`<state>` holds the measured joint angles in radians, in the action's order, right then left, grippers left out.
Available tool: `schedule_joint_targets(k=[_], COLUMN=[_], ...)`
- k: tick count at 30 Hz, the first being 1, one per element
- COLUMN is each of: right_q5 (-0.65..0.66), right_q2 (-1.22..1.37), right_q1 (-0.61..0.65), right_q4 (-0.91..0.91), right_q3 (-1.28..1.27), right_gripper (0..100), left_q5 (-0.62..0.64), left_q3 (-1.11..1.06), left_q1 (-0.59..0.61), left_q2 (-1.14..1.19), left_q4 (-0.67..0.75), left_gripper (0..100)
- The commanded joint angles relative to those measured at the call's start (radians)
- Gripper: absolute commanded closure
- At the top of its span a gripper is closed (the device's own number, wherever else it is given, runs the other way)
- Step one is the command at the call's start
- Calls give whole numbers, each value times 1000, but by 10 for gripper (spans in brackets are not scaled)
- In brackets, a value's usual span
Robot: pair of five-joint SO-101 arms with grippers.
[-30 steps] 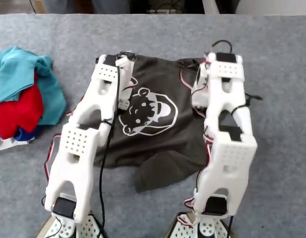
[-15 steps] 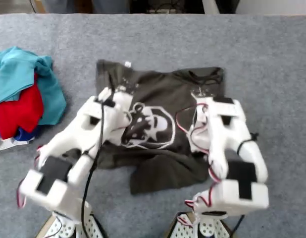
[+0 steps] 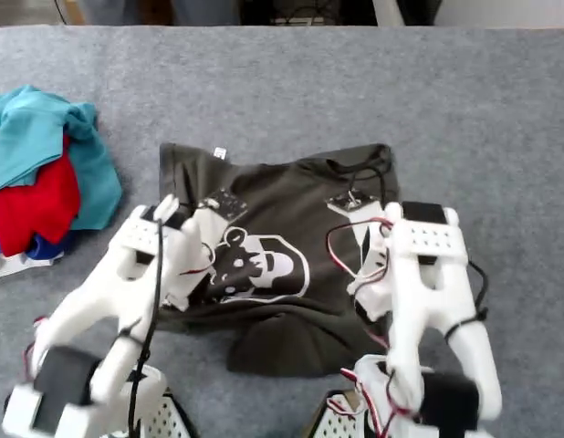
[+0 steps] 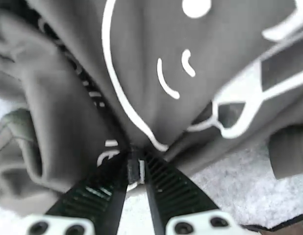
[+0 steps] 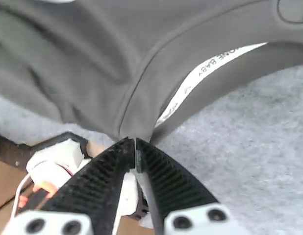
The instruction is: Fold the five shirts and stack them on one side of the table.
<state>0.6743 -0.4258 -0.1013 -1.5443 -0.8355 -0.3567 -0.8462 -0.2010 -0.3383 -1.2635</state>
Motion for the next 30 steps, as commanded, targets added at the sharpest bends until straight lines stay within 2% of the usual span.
schedule_joint_targets(k=[1,5,8,11,15,19,23,27,30], right_q5=[61,86,81,3,-112,-244,-276,-276,-276], right_q2=[-134,-209,-209,-165,27,331,605,825,963], right_q1=[-17,-17,-28,-34,3,57,58,61,64], right_q4=[-92,-212,-219,-215,-213,-135,-58,-3,78], right_q3=[35,153,240,360,624,888,1102,1239,1310], right_gripper=[984,984,984,984,984,984,984,984,984], left_q5=[-11,-5,-2,21,124,235,276,270,226], left_q3=[1,74,160,231,186,82,1,-56,-76], left_q1=[5,16,16,62,130,131,131,131,133], left_q2=[-196,-370,-416,-397,-327,-232,-124,31,133], left_q4=[-66,-143,-187,-170,57,344,603,740,766], left_gripper=[972,972,971,971,972,972,972,971,971])
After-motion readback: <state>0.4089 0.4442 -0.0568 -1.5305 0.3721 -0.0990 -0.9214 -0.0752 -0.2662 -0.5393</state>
